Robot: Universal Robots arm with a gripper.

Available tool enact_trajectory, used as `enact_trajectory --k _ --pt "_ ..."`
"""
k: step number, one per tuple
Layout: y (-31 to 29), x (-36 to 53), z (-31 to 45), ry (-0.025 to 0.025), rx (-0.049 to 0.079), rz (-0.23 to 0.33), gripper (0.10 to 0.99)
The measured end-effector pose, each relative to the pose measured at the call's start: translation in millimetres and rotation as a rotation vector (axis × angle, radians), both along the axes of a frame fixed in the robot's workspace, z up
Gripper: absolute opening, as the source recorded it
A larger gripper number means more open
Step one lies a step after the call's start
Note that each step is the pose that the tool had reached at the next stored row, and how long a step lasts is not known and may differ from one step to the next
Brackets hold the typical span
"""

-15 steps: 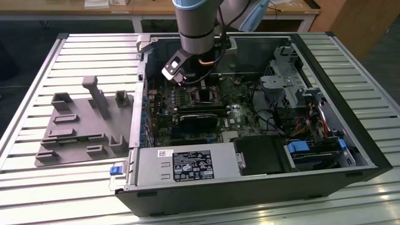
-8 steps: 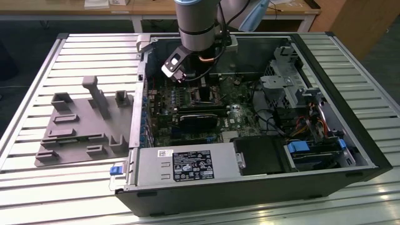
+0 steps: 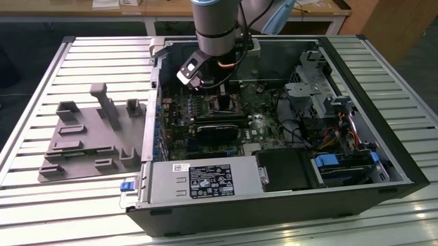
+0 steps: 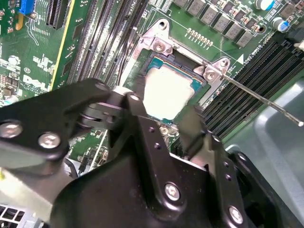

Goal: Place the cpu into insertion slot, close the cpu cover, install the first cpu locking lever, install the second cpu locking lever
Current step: 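Place the cpu into insertion slot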

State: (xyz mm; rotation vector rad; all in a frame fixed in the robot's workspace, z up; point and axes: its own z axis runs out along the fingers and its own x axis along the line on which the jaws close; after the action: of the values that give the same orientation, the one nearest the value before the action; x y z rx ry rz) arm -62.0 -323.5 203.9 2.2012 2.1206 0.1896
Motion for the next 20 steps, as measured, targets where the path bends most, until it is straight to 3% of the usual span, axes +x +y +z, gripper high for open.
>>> enact_trajectory --k 4,5,7,10,11,17,18,19,20 --pt "0.0 0.0 0.0 0.0000 0.000 0.000 0.353" --pt "0.0 0.0 0.0 0.0000 0.000 0.000 0.353" --pt "0.0 0.0 0.1 0.0000 0.000 0.000 0.235" --pt "0.0 0.0 0.1 0.0000 0.000 0.000 0.176" --pt "0.0 0.0 0.1 0.0000 0.000 0.000 0.118" --pt "0.0 0.0 0.2 0.0001 0.000 0.000 0.106" --pt "0.0 0.0 0.2 0.0019 0.000 0.000 0.106" --pt "0.0 0.1 0.2 0.0087 0.000 0.000 0.106" --pt "0.0 0.5 0.2 0.0187 0.000 0.000 0.106"
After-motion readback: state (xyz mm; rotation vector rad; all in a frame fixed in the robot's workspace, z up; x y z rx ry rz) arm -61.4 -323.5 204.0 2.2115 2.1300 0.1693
